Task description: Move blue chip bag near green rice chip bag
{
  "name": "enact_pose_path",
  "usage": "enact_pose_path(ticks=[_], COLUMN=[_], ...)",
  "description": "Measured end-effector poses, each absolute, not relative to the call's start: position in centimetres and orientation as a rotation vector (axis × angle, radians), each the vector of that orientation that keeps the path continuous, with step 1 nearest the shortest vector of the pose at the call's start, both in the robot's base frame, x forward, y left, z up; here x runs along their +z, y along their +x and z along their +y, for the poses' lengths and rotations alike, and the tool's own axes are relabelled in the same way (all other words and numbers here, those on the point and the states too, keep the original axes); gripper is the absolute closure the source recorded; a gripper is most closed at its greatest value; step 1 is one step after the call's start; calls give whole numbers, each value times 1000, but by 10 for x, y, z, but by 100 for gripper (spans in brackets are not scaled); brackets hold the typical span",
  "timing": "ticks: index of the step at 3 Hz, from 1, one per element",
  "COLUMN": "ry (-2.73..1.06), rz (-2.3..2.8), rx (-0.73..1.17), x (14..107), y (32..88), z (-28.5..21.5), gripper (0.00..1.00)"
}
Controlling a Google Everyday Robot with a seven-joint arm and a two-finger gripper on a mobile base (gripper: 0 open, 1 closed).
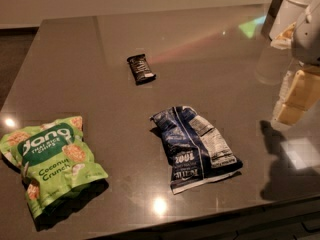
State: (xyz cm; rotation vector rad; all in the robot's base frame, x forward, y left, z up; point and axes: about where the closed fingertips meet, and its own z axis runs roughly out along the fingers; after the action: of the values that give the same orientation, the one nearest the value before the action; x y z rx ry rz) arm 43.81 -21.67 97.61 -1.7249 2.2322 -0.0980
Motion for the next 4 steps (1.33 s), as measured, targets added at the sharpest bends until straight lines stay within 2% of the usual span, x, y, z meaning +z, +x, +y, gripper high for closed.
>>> enact_pose_path(ticks=[1,4], ry=[-1724,-1742], rz=[2231,2234], rx=[-99,-26], x=[976,923], y=[438,433], z=[-217,-169], gripper=[0,0])
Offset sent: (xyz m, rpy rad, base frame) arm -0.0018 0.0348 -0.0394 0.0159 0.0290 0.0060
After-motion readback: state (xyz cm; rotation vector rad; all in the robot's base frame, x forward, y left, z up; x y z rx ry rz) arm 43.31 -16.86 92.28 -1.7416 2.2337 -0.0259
